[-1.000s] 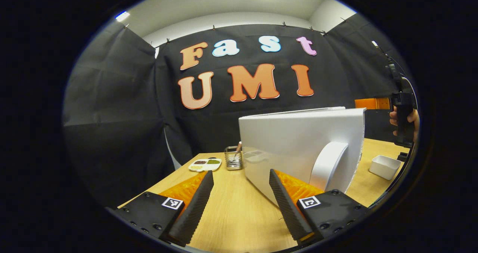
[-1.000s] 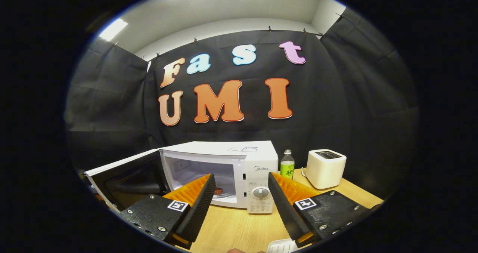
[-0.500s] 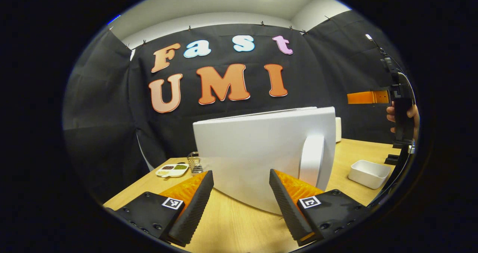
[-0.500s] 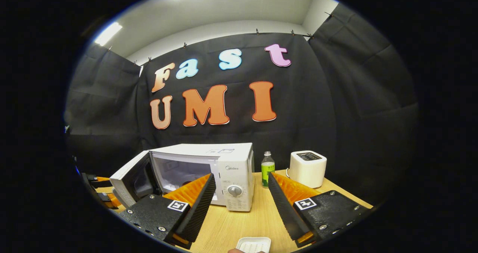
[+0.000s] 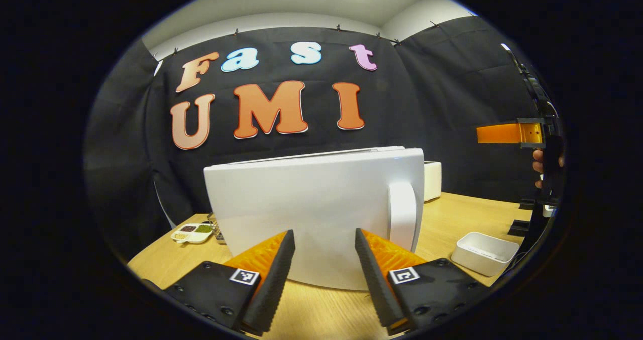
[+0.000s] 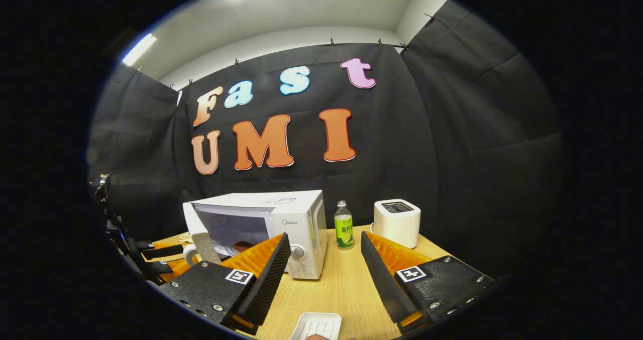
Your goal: Open the microwave oven with the left hand, put the food in, and close the microwave oven.
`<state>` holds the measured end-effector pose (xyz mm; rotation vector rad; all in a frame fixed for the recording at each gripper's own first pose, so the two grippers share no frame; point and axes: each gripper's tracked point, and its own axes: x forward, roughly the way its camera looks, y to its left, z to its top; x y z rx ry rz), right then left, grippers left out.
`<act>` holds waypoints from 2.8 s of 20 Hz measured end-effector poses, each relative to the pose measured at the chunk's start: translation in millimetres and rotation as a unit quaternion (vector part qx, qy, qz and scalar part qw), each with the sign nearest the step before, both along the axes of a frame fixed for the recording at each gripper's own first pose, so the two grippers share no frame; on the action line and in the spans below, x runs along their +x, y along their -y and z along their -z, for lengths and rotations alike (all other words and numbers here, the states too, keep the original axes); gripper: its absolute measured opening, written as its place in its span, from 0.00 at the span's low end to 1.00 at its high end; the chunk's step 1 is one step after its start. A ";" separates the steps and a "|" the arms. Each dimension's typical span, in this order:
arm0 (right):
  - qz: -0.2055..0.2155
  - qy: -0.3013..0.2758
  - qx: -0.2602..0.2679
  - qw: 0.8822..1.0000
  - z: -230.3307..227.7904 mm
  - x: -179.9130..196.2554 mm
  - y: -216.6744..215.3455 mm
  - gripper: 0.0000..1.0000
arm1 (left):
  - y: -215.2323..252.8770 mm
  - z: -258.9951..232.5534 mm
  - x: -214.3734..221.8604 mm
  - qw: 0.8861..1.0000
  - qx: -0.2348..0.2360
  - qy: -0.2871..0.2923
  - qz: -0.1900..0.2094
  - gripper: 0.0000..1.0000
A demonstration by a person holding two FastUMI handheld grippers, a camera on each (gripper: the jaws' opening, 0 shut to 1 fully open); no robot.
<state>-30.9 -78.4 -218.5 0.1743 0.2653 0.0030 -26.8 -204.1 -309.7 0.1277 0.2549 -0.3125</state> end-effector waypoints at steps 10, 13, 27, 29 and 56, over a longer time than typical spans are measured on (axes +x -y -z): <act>0.015 0.000 -0.009 1.000 -3.3 -6.2 13.6 0.88 | 55.1 20.0 32.9 0.999 -0.024 -0.028 0.034 0.05; 0.018 0.000 -0.005 1.000 -2.6 -7.2 15.1 0.88 | 62.0 28.3 52.5 0.999 -0.014 -0.034 0.025 0.05; 0.025 -0.011 -0.016 0.999 10.8 -13.5 25.5 0.88 | 74.6 53.0 123.6 0.998 -0.020 -0.047 -0.037 0.05; 0.022 -0.016 -0.008 1.000 13.3 -16.9 20.7 0.88 | 76.0 56.2 119.0 0.998 -0.019 -0.052 -0.040 0.05; -0.024 0.069 -0.052 0.996 -128.8 35.7 -29.1 0.88 | -154.3 -289.7 31.5 0.983 -0.033 0.127 -0.132 0.07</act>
